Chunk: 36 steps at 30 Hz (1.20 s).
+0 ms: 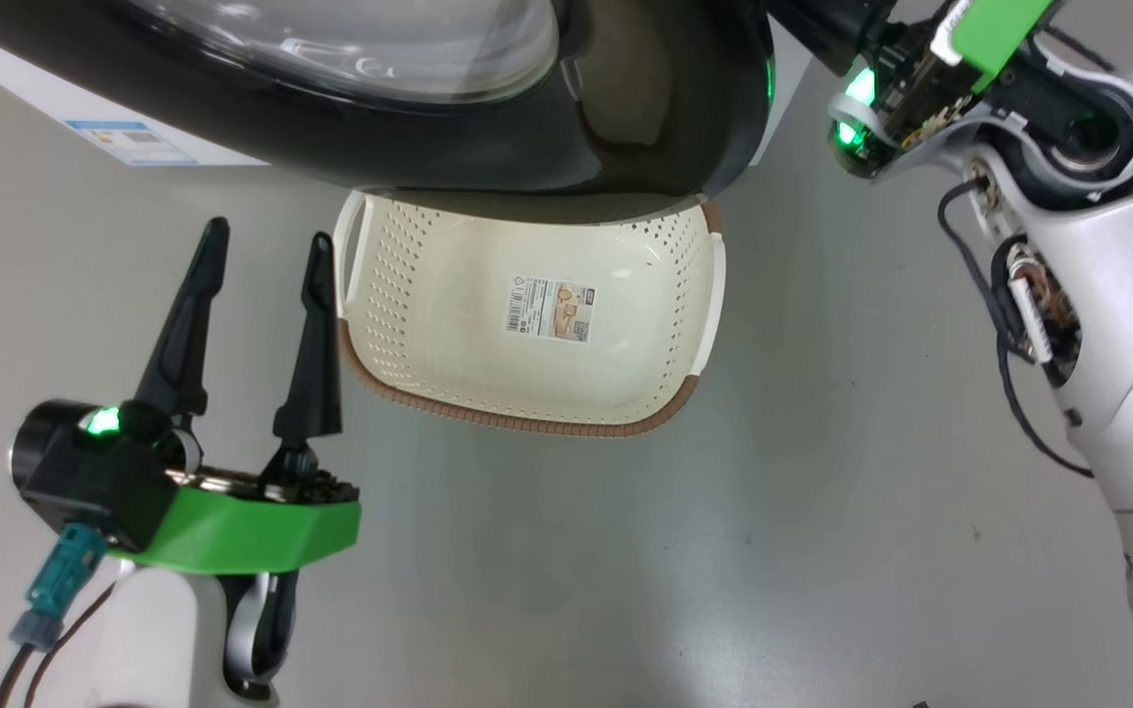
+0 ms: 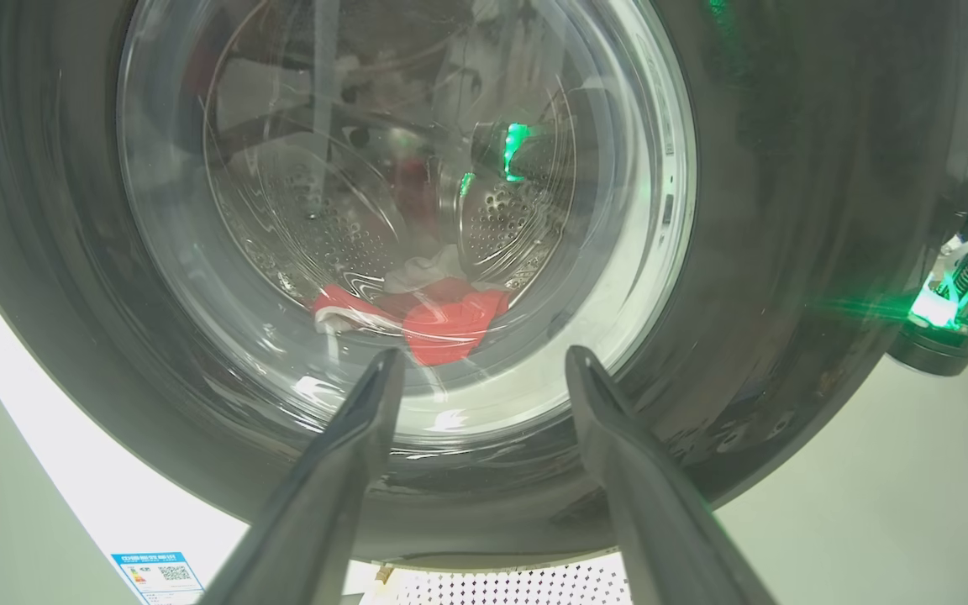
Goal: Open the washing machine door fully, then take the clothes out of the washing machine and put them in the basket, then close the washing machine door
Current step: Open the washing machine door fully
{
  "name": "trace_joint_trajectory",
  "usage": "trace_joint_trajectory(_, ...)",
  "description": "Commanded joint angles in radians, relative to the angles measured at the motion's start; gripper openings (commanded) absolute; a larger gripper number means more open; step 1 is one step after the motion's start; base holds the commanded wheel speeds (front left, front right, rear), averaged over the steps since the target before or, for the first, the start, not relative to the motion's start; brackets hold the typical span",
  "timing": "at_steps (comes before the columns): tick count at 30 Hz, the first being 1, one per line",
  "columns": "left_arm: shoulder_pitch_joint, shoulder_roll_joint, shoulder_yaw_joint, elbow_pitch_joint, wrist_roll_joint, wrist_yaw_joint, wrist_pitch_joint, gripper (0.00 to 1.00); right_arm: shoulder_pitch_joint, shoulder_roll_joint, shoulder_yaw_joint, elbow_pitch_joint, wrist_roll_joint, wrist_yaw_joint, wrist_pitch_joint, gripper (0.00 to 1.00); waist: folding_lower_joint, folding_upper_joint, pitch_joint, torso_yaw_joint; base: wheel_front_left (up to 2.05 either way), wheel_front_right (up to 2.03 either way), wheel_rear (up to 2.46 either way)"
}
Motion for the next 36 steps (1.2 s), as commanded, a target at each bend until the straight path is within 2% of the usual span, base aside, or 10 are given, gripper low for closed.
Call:
trace_joint_trajectory(1, 0.006, 0.025, 0.022, -0.019, -0.002, 0.006, -0.005, 1.00, -0.022, 0.009, 0.003, -0.010, 0.006, 0.008, 0.034, 0.00, 0.0000, -0.0001, -0.002, 0.004, 0.00, 0.00, 0.00)
trace_joint_trajectory(8, 0.013, 0.025, 0.019, -0.017, -0.005, 0.013, -0.005, 1.00, -0.032, 0.001, 0.041, -0.016, -0.043, 0.008, 0.137, 0.00, 0.0000, -0.0001, -0.019, 0.018, 0.00, 0.00, 0.00)
trace_joint_trajectory(16, 0.031, 0.025, 0.023, -0.013, -0.014, 0.024, -0.005, 1.00, 0.033, 0.007, 0.056, -0.071, -0.077, 0.008, 0.193, 0.00, 0.0000, -0.0001, -0.070, 0.045, 0.00, 0.00, 0.00)
trace_joint_trajectory(27, 0.089, 0.025, 0.032, -0.005, -0.038, 0.051, -0.005, 1.00, 0.171, 0.030, 0.077, -0.138, -0.095, 0.008, 0.274, 0.00, 0.0000, -0.0001, -0.180, 0.123, 0.00, 0.00, 0.00)
trace_joint_trajectory(36, 0.140, 0.025, 0.030, 0.009, -0.046, 0.066, -0.005, 1.00, 0.269, 0.067, 0.111, -0.135, -0.116, 0.008, 0.303, 0.00, 0.0000, -0.0001, -0.265, 0.183, 0.00, 0.00, 0.00)
